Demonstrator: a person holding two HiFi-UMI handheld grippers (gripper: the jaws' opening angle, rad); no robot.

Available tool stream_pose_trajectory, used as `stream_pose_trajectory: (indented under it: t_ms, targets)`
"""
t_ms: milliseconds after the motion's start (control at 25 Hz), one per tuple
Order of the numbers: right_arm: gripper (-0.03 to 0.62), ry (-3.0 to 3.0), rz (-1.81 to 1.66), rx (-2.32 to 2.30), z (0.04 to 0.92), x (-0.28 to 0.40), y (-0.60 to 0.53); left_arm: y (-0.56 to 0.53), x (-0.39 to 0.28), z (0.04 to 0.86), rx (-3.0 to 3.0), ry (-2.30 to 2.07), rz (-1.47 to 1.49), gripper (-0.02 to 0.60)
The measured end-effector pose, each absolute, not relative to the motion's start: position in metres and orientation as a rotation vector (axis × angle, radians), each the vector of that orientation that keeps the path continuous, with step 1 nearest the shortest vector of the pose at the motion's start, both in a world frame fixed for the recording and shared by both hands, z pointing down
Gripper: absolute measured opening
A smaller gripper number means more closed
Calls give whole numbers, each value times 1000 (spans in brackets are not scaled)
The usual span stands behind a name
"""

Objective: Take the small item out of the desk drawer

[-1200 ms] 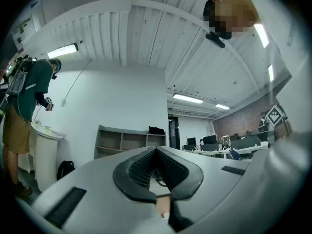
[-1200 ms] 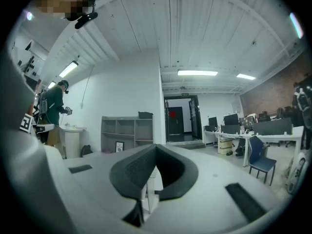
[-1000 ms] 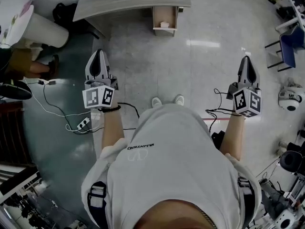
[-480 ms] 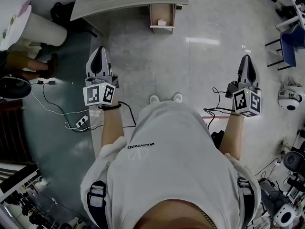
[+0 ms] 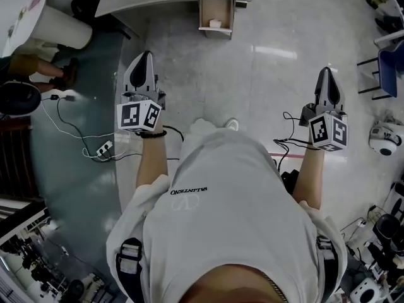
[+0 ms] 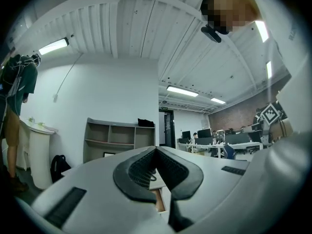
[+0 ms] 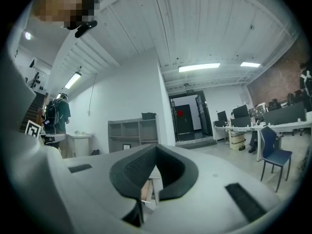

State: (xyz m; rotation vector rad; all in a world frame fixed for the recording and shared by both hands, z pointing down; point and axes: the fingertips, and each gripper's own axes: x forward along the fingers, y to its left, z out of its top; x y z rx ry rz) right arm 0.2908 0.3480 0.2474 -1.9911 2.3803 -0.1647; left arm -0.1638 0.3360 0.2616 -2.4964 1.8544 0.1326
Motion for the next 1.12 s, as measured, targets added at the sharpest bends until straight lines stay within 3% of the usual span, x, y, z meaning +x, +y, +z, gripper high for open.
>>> stream_pose_trajectory:
  t_ms: [280,1120]
  targets:
    - [2,2412,-182,-1961,250,295,345,339,-140,264,-2532,1809,112,-5]
    - [2,2425,-225,-1989,272,239,273,252,-160,307,-2636,1833,119,-5]
